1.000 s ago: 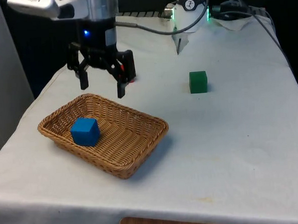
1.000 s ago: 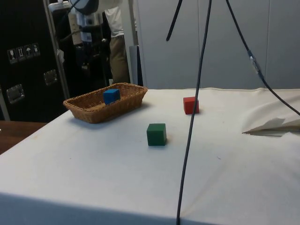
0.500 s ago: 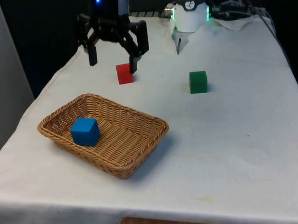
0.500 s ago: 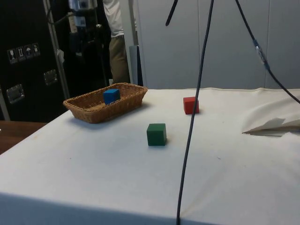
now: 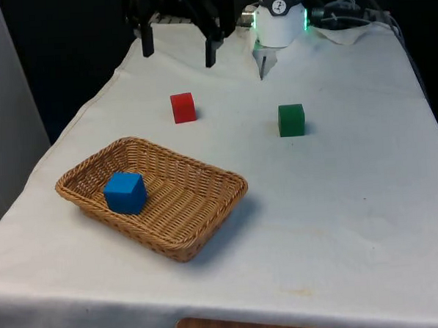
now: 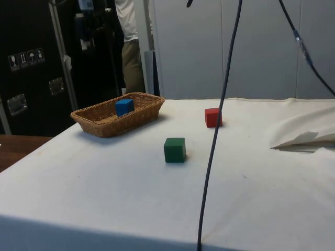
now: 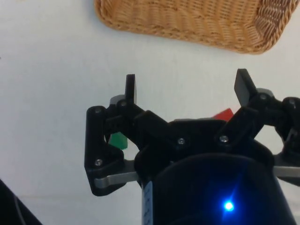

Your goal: Pick up the blue cube and place it into the basket.

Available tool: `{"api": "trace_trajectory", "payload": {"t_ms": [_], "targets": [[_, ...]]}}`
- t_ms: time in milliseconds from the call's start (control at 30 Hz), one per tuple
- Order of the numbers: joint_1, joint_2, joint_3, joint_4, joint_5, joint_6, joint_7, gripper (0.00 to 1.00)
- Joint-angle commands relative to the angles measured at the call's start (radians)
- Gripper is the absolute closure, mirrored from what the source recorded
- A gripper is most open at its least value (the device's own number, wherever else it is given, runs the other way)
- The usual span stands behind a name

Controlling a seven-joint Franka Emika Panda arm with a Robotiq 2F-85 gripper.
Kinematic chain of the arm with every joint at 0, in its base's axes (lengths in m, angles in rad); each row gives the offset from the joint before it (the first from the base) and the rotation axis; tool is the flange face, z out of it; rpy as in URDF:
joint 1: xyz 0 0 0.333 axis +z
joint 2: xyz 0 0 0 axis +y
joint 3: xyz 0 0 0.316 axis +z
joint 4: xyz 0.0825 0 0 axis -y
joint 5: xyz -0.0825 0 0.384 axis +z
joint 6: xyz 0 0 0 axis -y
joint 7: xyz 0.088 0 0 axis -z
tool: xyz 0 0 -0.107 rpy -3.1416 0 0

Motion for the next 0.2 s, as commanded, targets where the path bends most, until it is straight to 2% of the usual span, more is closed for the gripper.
{"api": "trace_trajectory", "payload": {"t_ms": [0, 133, 167], "targets": [[0.007, -0.016, -0.002, -0.018, -0.007, 0.007, 0.001, 0.0], [0.01, -0.04, 0.008, -0.027, -0.022, -0.014, 0.001, 0.0], [0.005, -0.026, 0.01, -0.009, -0.018, -0.023, 0.0, 0.0]]}}
